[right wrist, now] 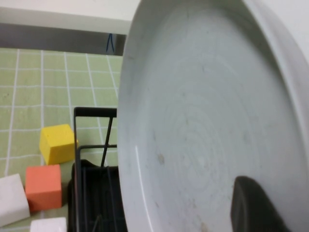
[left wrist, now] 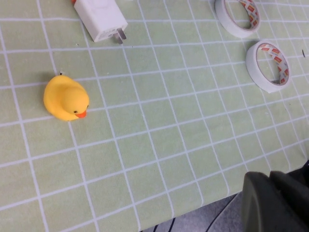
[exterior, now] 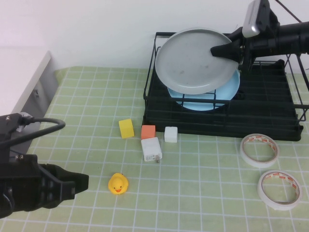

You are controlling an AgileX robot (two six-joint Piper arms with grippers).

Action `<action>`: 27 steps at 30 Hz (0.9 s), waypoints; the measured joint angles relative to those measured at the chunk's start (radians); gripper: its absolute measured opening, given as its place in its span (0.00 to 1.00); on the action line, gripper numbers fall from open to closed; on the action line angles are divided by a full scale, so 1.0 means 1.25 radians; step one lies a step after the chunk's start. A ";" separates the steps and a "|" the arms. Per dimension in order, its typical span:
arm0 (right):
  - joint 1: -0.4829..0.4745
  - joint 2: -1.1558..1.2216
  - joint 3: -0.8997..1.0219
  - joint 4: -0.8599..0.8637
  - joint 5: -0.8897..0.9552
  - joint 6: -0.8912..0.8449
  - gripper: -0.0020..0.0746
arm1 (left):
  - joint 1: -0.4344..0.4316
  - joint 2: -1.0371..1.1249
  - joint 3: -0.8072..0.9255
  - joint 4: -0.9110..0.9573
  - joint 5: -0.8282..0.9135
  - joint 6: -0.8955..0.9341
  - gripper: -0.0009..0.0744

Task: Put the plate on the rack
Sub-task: Place the plate on the rack

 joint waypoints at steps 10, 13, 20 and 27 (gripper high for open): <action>0.000 -0.011 0.000 -0.025 -0.026 -0.014 0.19 | 0.000 0.000 0.000 0.003 0.000 0.009 0.01; 0.000 -0.013 0.000 -0.045 -0.032 -0.015 0.19 | 0.000 0.000 0.000 0.003 0.000 0.011 0.01; 0.000 -0.013 0.000 -0.053 -0.032 -0.007 0.19 | 0.000 0.000 0.000 0.003 0.000 0.015 0.01; 0.000 -0.013 0.000 -0.080 -0.047 0.043 0.31 | 0.000 -0.001 0.000 0.003 0.000 0.015 0.01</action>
